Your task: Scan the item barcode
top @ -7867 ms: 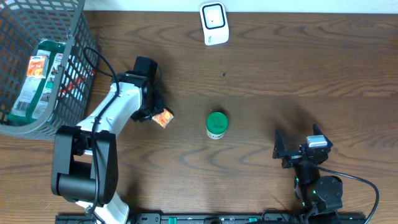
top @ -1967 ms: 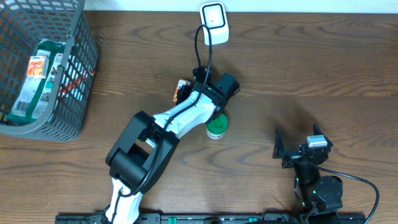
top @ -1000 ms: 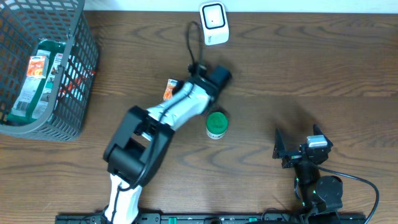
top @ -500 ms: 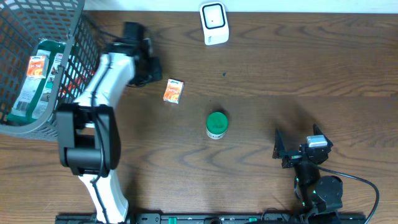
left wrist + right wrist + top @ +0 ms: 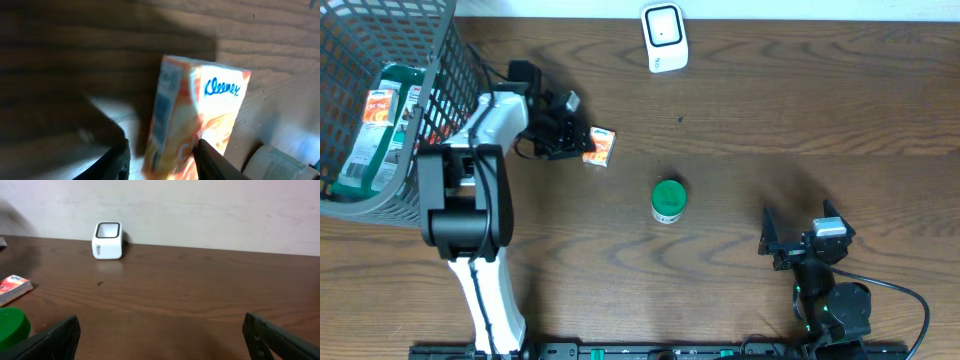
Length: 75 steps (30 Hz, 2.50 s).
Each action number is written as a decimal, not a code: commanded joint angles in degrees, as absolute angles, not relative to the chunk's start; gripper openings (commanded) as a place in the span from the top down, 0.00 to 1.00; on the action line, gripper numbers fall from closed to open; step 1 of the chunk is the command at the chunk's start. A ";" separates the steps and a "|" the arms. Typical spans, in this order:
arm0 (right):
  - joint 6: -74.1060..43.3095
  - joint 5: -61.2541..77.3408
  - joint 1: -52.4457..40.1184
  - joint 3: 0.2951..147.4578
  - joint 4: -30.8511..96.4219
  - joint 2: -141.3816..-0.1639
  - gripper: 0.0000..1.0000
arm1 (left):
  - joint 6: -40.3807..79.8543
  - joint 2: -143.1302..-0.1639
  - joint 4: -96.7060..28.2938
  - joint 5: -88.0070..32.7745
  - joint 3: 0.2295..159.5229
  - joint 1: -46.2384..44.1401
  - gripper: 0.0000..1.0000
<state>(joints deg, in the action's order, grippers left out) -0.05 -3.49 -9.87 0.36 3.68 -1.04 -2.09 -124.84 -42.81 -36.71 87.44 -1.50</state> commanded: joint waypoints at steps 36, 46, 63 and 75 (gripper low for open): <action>-1.04 -4.03 -9.63 0.32 3.92 -1.02 0.01 | 17.61 -107.94 -47.29 33.52 87.02 -23.79 0.93; -1.04 -4.03 -9.63 0.32 3.90 -1.02 0.01 | 24.75 -117.51 -47.29 48.71 85.82 -32.60 0.93; -1.04 -4.03 -9.63 0.32 3.92 -1.02 0.01 | 24.73 -124.92 -47.75 48.45 85.84 -32.45 0.67; -1.04 -4.03 -9.63 0.32 3.90 -1.02 0.01 | 24.67 -124.05 -47.86 42.76 87.15 -32.45 0.62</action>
